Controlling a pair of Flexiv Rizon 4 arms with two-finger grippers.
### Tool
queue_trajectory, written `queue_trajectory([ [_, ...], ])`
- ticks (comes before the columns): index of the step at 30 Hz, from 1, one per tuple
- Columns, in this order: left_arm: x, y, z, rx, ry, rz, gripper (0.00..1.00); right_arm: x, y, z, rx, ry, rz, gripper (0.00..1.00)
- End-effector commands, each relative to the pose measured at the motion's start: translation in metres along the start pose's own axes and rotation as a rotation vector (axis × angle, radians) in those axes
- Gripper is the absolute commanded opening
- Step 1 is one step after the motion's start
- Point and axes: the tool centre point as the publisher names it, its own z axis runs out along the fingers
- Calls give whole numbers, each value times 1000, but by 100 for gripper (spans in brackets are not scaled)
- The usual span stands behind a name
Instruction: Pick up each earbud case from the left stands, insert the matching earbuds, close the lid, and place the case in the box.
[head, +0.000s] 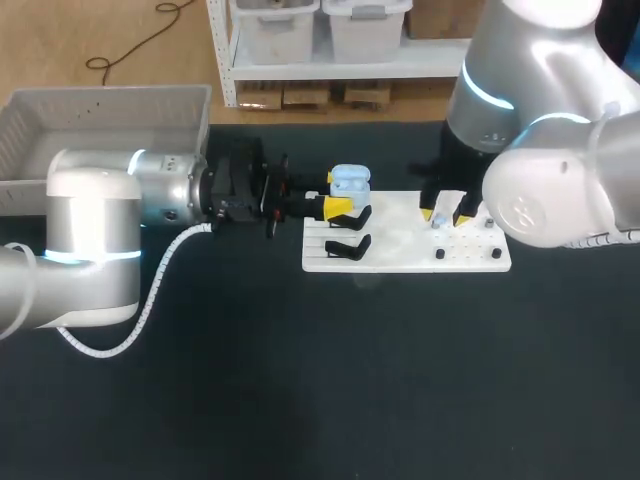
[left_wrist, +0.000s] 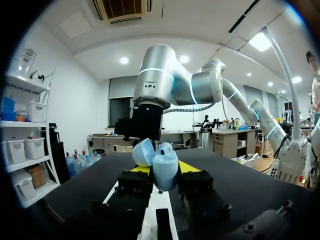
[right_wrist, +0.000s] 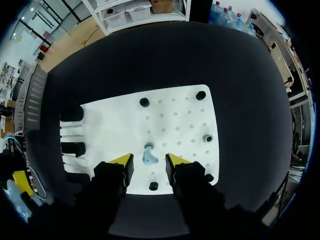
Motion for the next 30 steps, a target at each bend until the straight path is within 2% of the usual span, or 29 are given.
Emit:
queue_trajectory([
  [1,0,1,0,1,0,0,0,-2,-2,4,-1,3,4,40],
  [15,0,1,0,1,0,0,0,-3,-3,8,-11,10,12,29],
  [30,0,1,0,1,0,0,0,-3,-1,12,-15,22,12,26],
])
